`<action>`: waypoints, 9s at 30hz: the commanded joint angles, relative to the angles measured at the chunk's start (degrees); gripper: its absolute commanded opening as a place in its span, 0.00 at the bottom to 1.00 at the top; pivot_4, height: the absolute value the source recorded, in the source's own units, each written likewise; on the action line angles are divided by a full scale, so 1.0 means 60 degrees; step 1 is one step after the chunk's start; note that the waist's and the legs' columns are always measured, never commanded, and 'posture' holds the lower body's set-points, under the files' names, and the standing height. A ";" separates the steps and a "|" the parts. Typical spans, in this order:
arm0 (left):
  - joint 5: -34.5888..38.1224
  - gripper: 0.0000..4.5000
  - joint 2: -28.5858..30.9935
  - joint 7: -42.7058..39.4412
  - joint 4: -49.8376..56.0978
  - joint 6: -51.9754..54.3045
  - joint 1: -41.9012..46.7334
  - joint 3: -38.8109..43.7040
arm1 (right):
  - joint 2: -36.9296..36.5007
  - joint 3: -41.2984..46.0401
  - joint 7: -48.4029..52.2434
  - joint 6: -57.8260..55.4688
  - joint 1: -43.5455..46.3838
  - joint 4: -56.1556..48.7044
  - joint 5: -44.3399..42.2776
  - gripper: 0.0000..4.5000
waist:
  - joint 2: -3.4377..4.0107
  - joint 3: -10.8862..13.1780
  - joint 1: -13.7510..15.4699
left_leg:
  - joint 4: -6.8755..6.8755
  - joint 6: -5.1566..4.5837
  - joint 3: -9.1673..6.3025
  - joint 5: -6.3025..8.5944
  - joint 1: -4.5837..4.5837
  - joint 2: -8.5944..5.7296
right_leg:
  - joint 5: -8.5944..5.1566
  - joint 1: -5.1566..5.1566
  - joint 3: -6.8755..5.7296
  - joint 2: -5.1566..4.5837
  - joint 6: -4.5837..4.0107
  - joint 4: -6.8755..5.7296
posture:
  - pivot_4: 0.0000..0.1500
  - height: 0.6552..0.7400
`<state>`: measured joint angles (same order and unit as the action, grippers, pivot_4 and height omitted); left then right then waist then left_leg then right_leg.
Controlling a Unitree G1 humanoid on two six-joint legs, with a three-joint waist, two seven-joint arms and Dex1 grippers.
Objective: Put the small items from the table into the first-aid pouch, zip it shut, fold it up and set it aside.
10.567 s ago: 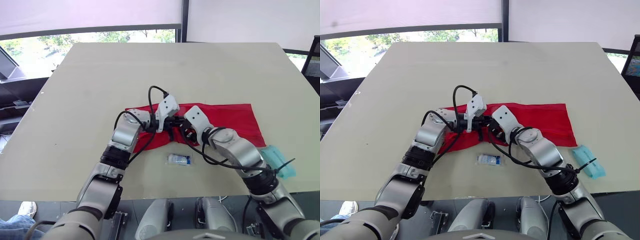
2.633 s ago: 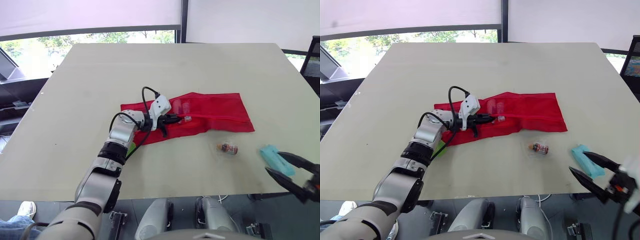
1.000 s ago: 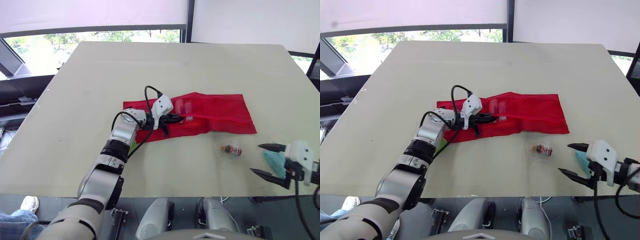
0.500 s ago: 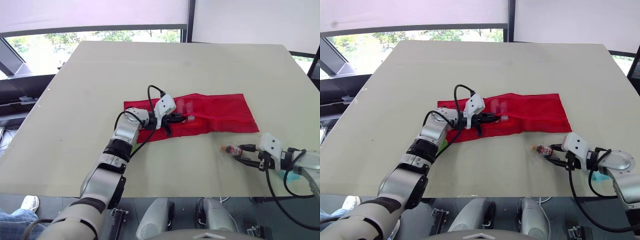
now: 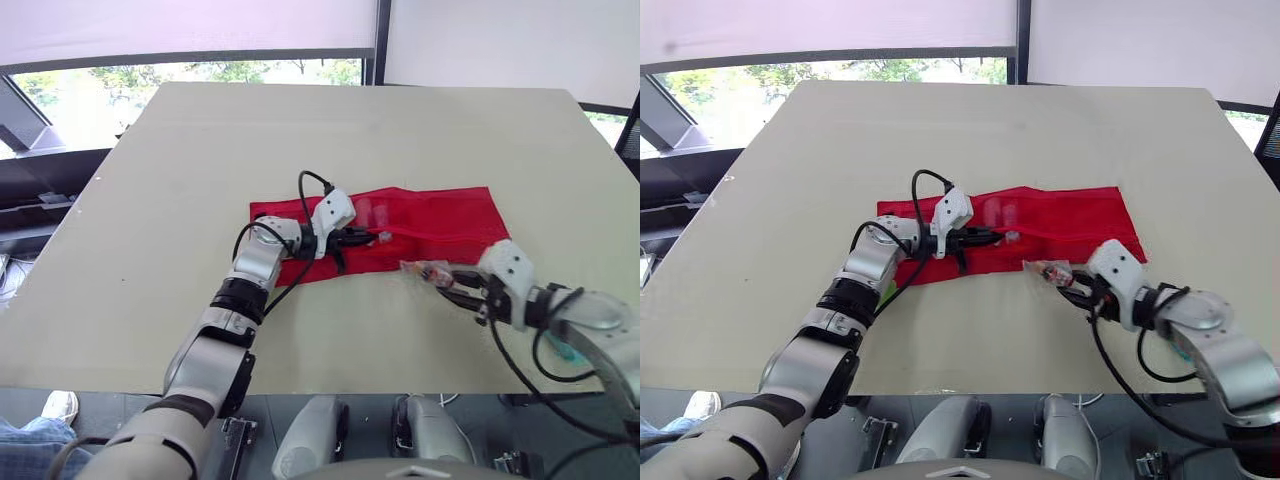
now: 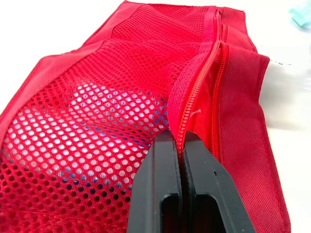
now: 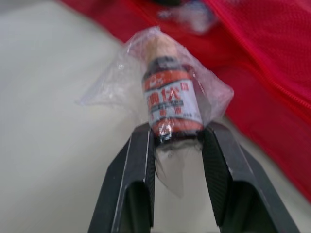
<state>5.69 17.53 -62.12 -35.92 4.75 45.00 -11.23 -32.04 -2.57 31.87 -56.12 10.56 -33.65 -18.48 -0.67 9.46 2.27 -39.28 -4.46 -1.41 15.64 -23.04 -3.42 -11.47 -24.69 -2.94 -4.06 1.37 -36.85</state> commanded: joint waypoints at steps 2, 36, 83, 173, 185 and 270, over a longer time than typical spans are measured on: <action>0.0051 0.00 -0.0181 -0.0014 0.0600 0.0109 0.0062 -0.0040 | 0.1140 -0.0376 -0.1592 -0.1991 0.0879 -0.0354 0.0122 0.19 | 0.0002 -0.0001 0.0020 | 0.0000 0.0000 -0.0006 0.0000 -0.0006 -0.0006 | 0.0000 -0.0003 -0.0001 -0.0001 -0.0001 -0.0002 | 1.00 0.99; 0.0032 0.00 -0.0411 -0.0286 0.1754 0.0342 -0.0656 -0.0504 | 0.6171 0.0660 -0.5637 -0.0951 0.3057 0.2648 0.1677 0.19 | 0.0014 -0.0003 -0.0311 | 0.0021 0.0005 0.0002 -0.0004 0.0021 -0.0038 | 0.0000 -0.0020 0.0034 0.0023 -0.0003 -0.0057 | 1.00 0.99; 0.0403 0.00 -0.0179 -0.2136 -0.1234 -0.2050 0.0596 0.0285 | 0.2351 -0.1921 -0.2064 0.2218 0.2207 0.2890 0.1893 0.01 | 0.0011 0.0000 -0.0473 | 0.0027 0.0002 0.0001 -0.0004 0.0019 -0.0032 | -0.0002 -0.0015 0.0027 0.0018 0.0001 -0.0040 | 1.00 0.99; -0.2120 1.00 -0.2682 0.0325 -0.3025 -0.2127 0.2967 -0.1682 | 0.0217 0.7111 0.3128 0.7458 -0.7458 -0.1122 -0.3383 1.00 | -0.0008 0.0008 0.0025 | 0.0005 -0.0054 0.0008 0.0029 0.0011 -0.0005 | -0.0007 0.0017 0.0009 0.0017 0.0013 -0.0001 | 1.00 0.99; -0.2622 0.65 -0.3448 0.1519 -0.4712 -0.2398 0.3468 -0.1485 | 0.0492 0.7079 0.3064 0.7889 -0.7958 -0.1079 -0.3324 1.00 | -0.0009 0.0009 0.0015 | 0.0006 -0.0060 0.0008 0.0032 0.0012 -0.0002 | -0.0024 0.0017 0.0003 0.0016 0.0041 -0.0001 | 1.00 0.99; -0.0148 0.00 -0.1940 0.0189 0.1678 0.1976 0.0909 -0.0846 | -0.1903 0.2219 -0.1445 0.0308 -0.2433 -0.1307 -0.2734 0.08 | 0.0015 0.0006 0.0040 | -0.0010 -0.0017 0.0009 0.0008 -0.0006 -0.0004 | -0.0005 0.0010 0.0004 0.0002 0.0007 0.0007 | 1.00 0.99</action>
<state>4.00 6.46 -60.95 -28.18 17.04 49.73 -16.20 -43.81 11.63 25.22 -52.56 -5.52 -42.08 -36.10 -0.57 9.49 2.51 -39.35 -4.57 -1.37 15.69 -23.07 -3.44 -11.50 -24.64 -2.93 -4.04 1.41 -36.80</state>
